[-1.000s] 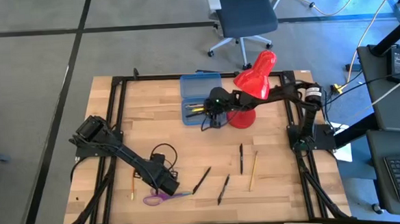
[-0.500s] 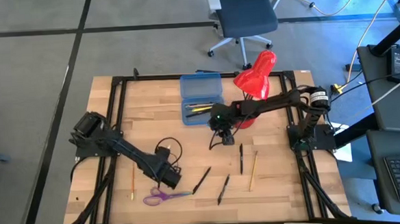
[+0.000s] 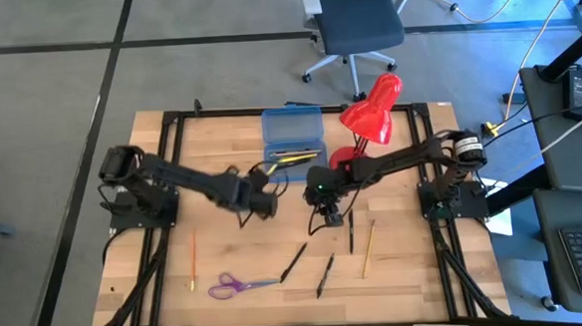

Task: Pick & place school supplies into a supply box
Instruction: Put the yellow pen into the blue supply box, then put the black pen into the blue supply box, then put the orange pencil into the blue supply box

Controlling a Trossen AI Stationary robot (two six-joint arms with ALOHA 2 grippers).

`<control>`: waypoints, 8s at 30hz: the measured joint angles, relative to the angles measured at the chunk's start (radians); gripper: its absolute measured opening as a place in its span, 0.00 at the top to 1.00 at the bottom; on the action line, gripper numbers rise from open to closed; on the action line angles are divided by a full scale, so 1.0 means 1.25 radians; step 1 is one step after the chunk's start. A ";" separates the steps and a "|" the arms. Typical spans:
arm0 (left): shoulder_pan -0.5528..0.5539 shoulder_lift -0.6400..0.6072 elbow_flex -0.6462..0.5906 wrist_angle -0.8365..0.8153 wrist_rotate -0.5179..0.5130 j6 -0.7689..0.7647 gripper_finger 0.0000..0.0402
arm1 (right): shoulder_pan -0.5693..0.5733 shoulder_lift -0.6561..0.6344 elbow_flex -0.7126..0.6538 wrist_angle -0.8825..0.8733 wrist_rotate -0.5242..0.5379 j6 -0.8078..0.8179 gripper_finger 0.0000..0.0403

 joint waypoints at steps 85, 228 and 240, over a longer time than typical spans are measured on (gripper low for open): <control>0.374 0.156 0.001 0.430 0.369 0.801 0.60 | 0.151 -0.220 -0.276 -0.093 0.160 0.946 0.62; -0.408 0.024 0.002 -0.269 0.586 -1.075 0.63 | -0.191 0.074 -0.126 0.533 0.175 -0.198 0.76; -0.526 0.134 0.002 -0.086 0.726 -1.238 0.64 | -0.191 0.074 -0.126 0.544 0.175 -0.198 0.65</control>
